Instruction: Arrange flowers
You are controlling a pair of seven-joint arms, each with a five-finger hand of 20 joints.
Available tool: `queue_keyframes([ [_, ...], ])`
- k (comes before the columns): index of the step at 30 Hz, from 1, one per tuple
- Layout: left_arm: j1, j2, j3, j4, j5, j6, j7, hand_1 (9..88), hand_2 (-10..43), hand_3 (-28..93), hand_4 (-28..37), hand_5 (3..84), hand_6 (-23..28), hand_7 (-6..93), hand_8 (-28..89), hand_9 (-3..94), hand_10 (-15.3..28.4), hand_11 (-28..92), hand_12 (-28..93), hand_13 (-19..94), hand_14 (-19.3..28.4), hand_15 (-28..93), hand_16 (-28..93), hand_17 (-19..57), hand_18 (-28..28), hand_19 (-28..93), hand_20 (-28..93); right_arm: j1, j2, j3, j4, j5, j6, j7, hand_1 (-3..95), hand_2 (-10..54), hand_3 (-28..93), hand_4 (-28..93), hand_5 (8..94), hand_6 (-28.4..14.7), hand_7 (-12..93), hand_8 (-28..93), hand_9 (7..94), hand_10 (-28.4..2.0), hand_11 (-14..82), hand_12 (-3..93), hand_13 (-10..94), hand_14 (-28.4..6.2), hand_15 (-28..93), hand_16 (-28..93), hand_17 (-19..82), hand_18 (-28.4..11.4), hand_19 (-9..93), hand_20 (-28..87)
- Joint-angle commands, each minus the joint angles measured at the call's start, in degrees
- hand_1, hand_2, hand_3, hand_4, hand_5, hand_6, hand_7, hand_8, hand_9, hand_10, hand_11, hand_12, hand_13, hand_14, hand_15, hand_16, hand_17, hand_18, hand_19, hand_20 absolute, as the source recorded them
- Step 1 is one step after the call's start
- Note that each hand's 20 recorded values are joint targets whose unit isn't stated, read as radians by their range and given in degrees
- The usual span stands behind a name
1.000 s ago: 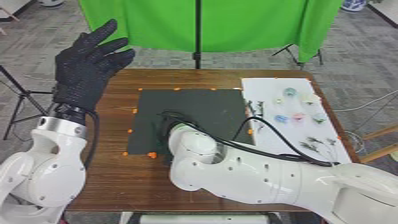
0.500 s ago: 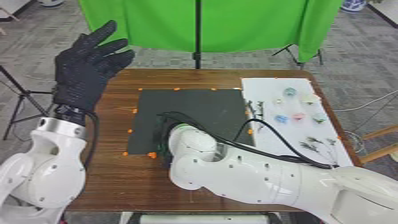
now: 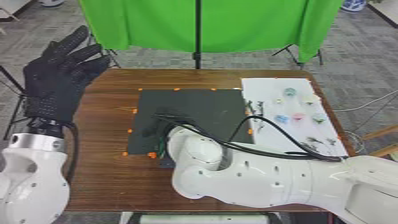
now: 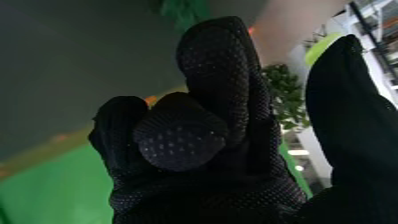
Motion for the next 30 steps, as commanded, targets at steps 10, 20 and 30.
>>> queue_keyframes([
  [10, 18.17, -5.06, -9.49, -4.63, -0.26, 4.26, 0.47, 20.5, 9.1, 77, -28.3, 34.8, 9.2, 12.7, -9, 29.8, 19.6, 27, 10, 24, 27.1, 51, -10, -6.4, 23.9, 64, 8, -8.57, 13.53, 11.98, -8.42, -3.56, -4.82, -1.36, 30.5, -1.2, 70, -24, 69.8, -6.8, 18, -11, 80.5, -15.3, 42.0, 20.6, 78, -9.6, 73, 20, 50, -21.2, 93, 34],
  [20, 24.63, -5.4, -12.56, -5.53, -1.67, 5.29, 4.81, 20.5, 9.0, 77, -28.3, 34.8, 9.1, 12.7, -9, 29.9, 19.7, 26, 10, 24, 27.2, 51, -10, -6.4, 23.9, 64, 7, -20.25, 24.81, 25.26, -16.15, -12.57, -6.55, 0.82, 31.1, -1.9, 71, -23, 63.1, -8.0, 15, -10, 75.2, -18.3, 27.3, 16.6, 74, -11.7, 70, 18, 47, -22.2, 93, 24],
  [30, 24.78, -5.81, -12.45, -5.42, -1.69, 5.12, 4.2, 20.5, 9.0, 77, -28.3, 34.7, 9.1, 12.7, -9, 29.8, 19.6, 26, 10, 24, 27.1, 51, -10, -6.5, 23.9, 64, 7, -35.64, 32.21, 39.61, -21.57, -22.44, -7.12, 5.88, 32.1, -2.3, 70, -23, 59.0, -8.7, 13, -10, 69.6, -21.0, 20.1, 14.9, 72, -13.4, 69, 16, 45, -22.8, 93, 16],
])
